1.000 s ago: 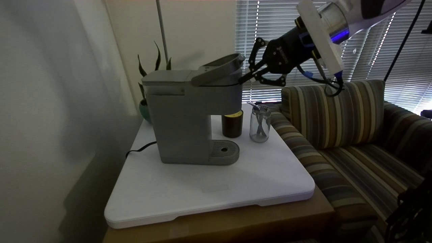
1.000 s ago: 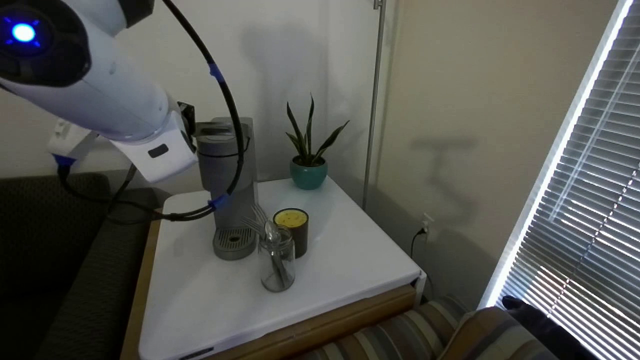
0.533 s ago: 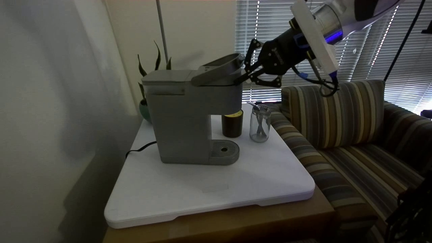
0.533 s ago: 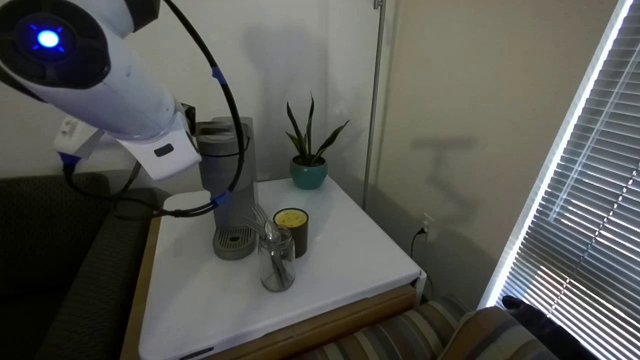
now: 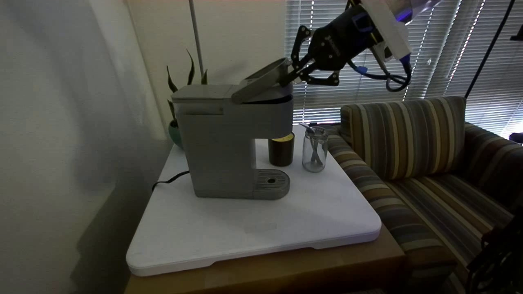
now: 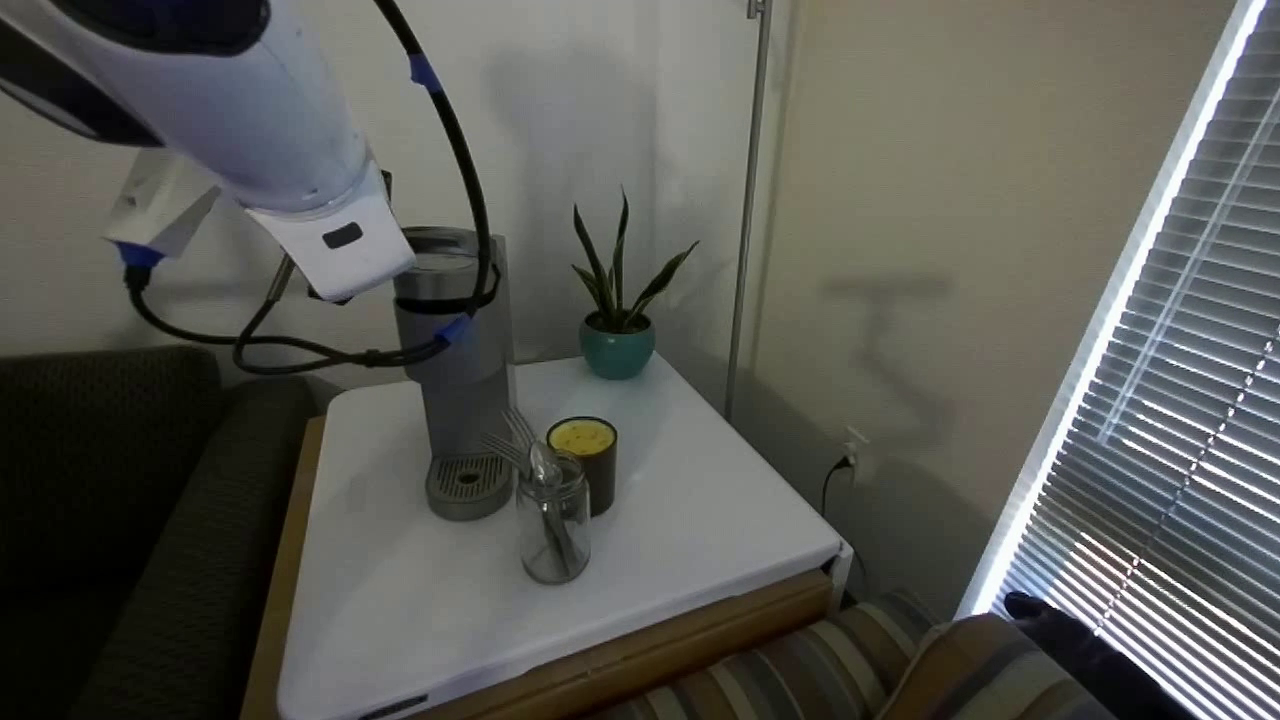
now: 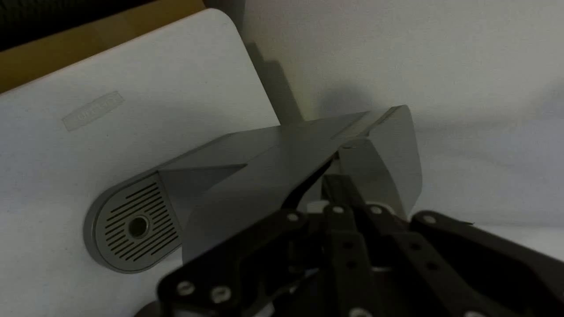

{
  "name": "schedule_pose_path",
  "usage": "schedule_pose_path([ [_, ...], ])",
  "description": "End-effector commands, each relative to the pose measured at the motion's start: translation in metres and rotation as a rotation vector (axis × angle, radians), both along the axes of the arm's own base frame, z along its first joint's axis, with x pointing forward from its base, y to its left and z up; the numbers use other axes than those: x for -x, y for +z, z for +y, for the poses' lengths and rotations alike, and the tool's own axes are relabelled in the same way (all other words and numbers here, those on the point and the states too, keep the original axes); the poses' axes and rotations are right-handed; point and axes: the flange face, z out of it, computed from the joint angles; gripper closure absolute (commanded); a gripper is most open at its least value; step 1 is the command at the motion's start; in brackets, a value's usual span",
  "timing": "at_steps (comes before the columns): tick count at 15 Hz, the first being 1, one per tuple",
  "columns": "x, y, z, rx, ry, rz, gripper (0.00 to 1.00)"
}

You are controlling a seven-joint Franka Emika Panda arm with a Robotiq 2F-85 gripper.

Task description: Close the coffee maker

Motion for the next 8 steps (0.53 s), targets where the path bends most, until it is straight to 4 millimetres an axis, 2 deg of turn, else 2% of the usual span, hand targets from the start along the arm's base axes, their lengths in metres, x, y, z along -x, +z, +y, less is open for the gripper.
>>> schedule_pose_path([
  [1,-0.002,0.017,-0.004,-0.034,0.035,0.055,1.00],
  [5,-0.002,0.023,0.006,-0.070,0.088,0.116,1.00],
  [8,-0.005,0.030,0.012,-0.078,0.095,0.094,1.00],
])
